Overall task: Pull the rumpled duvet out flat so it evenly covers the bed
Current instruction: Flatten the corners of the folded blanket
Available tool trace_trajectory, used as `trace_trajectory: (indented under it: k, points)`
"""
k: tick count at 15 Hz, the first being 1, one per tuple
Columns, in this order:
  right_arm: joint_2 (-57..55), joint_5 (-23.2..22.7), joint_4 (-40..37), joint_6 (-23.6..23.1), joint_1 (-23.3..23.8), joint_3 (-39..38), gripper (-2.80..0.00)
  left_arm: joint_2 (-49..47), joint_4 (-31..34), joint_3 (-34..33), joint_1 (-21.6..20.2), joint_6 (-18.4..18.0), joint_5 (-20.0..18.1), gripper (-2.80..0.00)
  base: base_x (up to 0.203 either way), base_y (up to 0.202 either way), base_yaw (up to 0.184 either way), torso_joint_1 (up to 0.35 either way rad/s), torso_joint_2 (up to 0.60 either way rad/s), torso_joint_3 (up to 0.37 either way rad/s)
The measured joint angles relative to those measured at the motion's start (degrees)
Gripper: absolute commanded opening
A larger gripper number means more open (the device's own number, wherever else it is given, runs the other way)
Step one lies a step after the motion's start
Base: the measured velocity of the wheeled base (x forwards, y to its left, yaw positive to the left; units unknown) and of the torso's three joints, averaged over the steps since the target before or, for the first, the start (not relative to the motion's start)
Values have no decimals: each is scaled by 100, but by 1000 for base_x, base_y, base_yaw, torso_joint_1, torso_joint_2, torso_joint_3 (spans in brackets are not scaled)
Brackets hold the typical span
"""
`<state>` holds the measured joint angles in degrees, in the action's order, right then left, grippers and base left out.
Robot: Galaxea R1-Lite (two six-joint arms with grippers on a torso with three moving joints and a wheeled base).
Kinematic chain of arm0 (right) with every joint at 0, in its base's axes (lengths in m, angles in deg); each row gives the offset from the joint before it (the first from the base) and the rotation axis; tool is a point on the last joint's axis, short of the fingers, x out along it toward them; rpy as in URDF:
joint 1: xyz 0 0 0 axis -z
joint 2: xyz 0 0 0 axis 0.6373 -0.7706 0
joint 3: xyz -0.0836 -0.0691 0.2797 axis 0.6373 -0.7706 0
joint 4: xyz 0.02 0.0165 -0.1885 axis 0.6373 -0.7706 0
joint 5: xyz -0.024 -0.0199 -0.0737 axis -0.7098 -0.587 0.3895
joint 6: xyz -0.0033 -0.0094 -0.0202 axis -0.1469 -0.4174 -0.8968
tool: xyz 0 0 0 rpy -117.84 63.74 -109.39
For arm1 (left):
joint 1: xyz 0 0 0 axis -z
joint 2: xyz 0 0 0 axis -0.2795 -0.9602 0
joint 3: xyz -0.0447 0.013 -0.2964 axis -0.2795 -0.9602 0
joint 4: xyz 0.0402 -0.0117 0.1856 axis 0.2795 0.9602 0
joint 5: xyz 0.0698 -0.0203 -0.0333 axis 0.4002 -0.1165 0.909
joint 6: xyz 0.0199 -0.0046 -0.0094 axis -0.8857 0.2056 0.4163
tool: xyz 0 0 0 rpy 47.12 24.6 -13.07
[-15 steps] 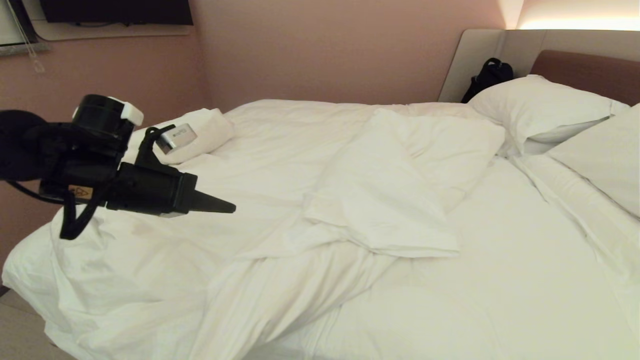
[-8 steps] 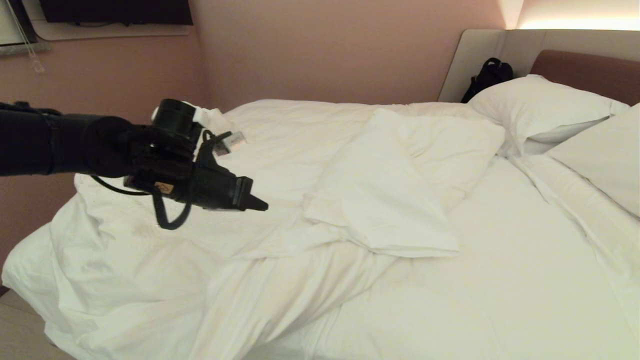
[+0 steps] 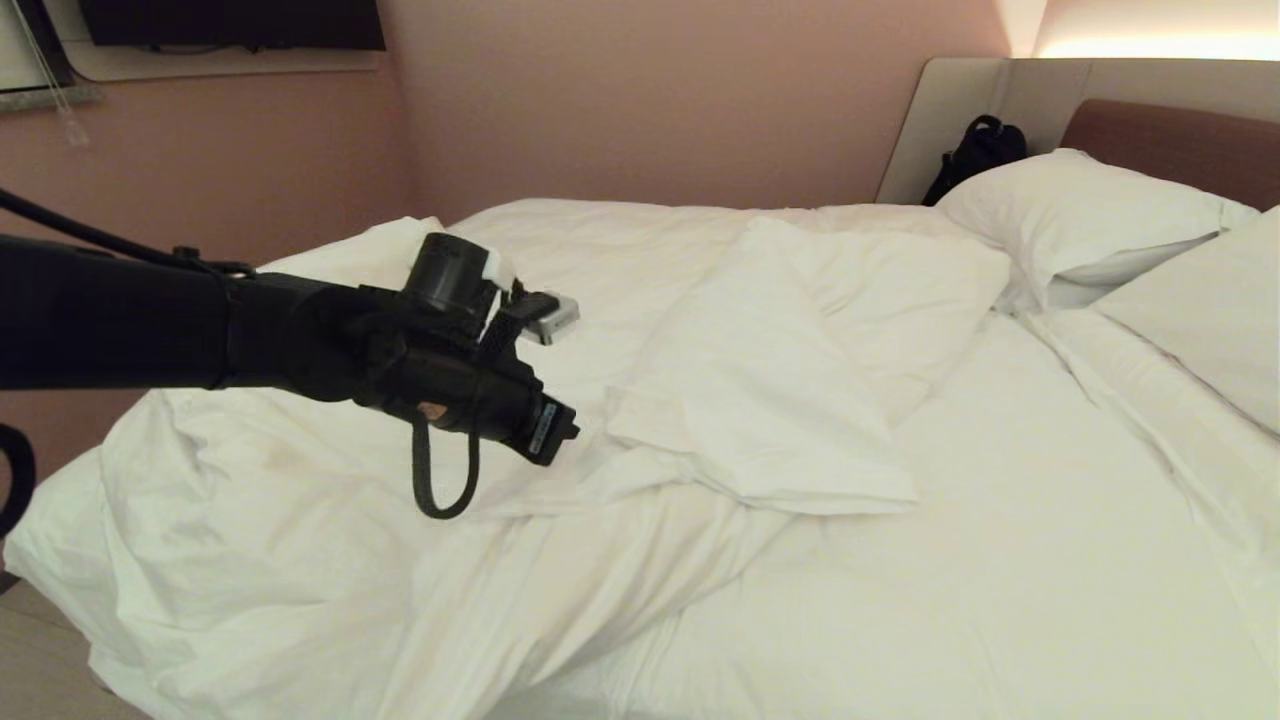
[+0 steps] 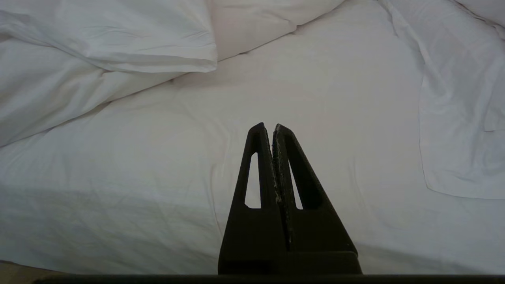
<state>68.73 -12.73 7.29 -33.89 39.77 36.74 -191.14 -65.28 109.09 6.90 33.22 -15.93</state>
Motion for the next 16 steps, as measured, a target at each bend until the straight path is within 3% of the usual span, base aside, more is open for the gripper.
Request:
trace_trajectory:
  k: [2,5,8,13,16]
  points:
    - [0,-3,2,4,0,0,-280,96,-142,-193,36,-695,0,-280,0,0,0,0,0,0]
    - [0,2,0,2,0,0,-280,290,-687,-635,150,-1407,62,-280,0,0,0,0,0,0]
    - [0,0,0,2,0,0,-280,412,-1280,-1032,322,-1719,239,-280,0,0,0,0,0,0]
    - [0,-1,0,2,0,0,-280,520,-1228,-1232,606,-2100,278,-280,0,0,0,0,0,0]
    - [0,-1,0,1,0,0,-280,498,-1145,-1280,779,-2321,583,-280,0,0,0,0,0,0]
